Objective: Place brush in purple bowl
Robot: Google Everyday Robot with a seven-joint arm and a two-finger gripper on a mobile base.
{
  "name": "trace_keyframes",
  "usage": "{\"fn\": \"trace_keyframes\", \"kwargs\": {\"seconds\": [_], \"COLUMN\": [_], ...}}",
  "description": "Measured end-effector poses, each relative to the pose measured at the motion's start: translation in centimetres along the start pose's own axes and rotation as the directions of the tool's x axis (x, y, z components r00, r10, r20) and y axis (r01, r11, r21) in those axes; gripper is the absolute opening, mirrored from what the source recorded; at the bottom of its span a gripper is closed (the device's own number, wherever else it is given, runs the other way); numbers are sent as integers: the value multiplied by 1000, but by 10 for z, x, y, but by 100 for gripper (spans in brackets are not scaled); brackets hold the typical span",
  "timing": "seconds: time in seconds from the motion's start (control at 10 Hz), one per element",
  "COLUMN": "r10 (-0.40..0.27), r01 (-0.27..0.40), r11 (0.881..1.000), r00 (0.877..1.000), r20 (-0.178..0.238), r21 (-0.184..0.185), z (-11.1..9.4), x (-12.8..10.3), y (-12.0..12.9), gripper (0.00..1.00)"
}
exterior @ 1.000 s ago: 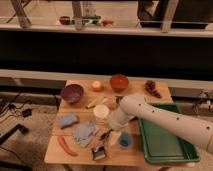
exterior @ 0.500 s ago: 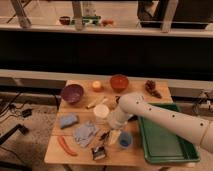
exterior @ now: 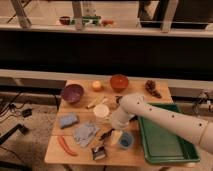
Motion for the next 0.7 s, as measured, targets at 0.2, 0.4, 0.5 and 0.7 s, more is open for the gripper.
{"fn": "trace_keyframes", "kwargs": {"seconds": [0.2, 0.4, 0.5, 0.7], "r10": [3, 0, -2, -9], "r01": [-3, 0, 2, 9], "r11": [1000, 1000, 1000, 1000], "r00": [1000, 1000, 1000, 1000], "r20": [2, 4, 4, 10], "r21": [-1, -5, -8, -15], "z": [1, 3, 5, 9], "x": [4, 6, 7, 6], "y": [2, 4, 5, 6], "gripper": [80, 80, 80, 80]}}
